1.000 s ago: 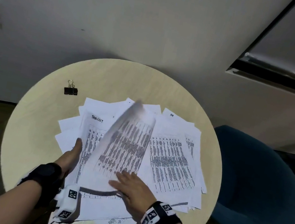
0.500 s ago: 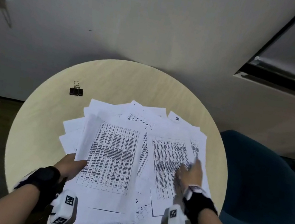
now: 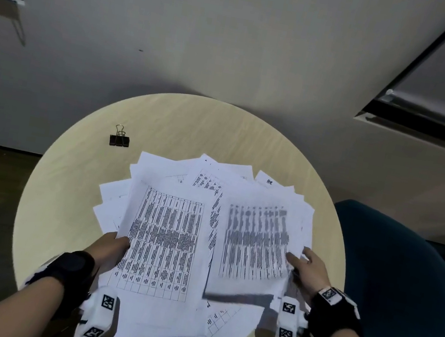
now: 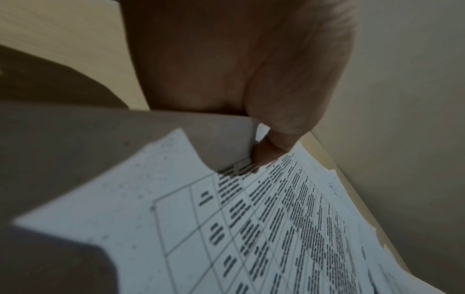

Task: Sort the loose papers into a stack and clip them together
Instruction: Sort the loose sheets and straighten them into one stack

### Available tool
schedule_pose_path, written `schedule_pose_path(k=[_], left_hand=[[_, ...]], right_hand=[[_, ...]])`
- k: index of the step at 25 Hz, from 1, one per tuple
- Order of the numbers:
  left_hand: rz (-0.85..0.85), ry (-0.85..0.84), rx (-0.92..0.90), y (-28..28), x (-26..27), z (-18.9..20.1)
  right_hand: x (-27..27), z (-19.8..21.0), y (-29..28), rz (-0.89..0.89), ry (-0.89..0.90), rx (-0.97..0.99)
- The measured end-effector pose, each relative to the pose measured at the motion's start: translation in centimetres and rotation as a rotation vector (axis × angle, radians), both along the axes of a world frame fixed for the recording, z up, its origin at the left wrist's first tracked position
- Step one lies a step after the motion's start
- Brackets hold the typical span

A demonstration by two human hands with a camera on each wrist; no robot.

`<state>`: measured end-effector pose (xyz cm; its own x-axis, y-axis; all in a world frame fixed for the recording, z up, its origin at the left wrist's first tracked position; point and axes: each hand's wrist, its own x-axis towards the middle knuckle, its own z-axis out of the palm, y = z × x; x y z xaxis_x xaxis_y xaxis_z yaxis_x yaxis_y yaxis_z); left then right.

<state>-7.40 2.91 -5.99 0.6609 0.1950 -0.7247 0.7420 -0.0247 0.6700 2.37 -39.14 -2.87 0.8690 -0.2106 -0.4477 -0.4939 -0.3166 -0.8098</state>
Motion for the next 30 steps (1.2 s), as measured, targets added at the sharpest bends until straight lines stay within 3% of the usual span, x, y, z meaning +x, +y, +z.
schedule_pose_path(k=[4,6,10,12,13,15,17,19,21,23,25,28,30], left_hand=[[-0.005,0.041,0.011,0.1,0.0,-0.4],[-0.001,0.025,0.009,0.1,-0.2,-0.3],[0.016,0.031,-0.065,0.5,-0.1,-0.5],[0.092,0.018,-0.129,0.5,-0.1,-0.5],[0.116,0.005,-0.131,0.4,-0.1,-0.4],[0.08,-0.019,-0.059,-0.2,-0.3,0.6],[0.021,0.008,0.084,-0.9,-0.5,1.3],[-0.033,-0.009,0.199,-1.4,-0.6,2.2],[-0.021,-0.01,0.184,-1.5,-0.4,2.4],[0.032,-0.001,0.124,-1.1,-0.5,1.5],[0.074,0.013,0.1,-1.0,-0.5,1.1],[-0.021,0.002,0.147,-0.8,-0.2,1.0],[-0.078,-0.01,0.193,-0.3,-0.1,0.6]], right_hand=[[-0.1,1.9,2.7,-0.148,-0.001,0.522],[-1.1,2.5,5.3,-0.058,0.036,0.515],[-4.2,2.4,12.7,0.26,0.124,-0.009],[-5.4,0.6,14.7,0.592,0.186,-0.311],[-5.9,-0.3,15.3,0.75,0.226,-0.413],[-6.5,-1.2,15.9,0.884,0.275,-0.446],[-6.4,-1.0,15.9,0.84,0.242,-0.378],[-5.4,-0.8,14.8,0.594,0.124,-0.331],[-3.2,-1.4,12.7,0.287,0.041,-0.395],[-1.2,-2.0,10.7,0.153,0.087,-0.478],[0.2,-2.4,10.8,0.183,0.164,-0.473],[1.0,-3.0,13.0,0.196,0.26,-0.189],[1.4,-3.2,14.1,0.241,0.344,-0.138]])
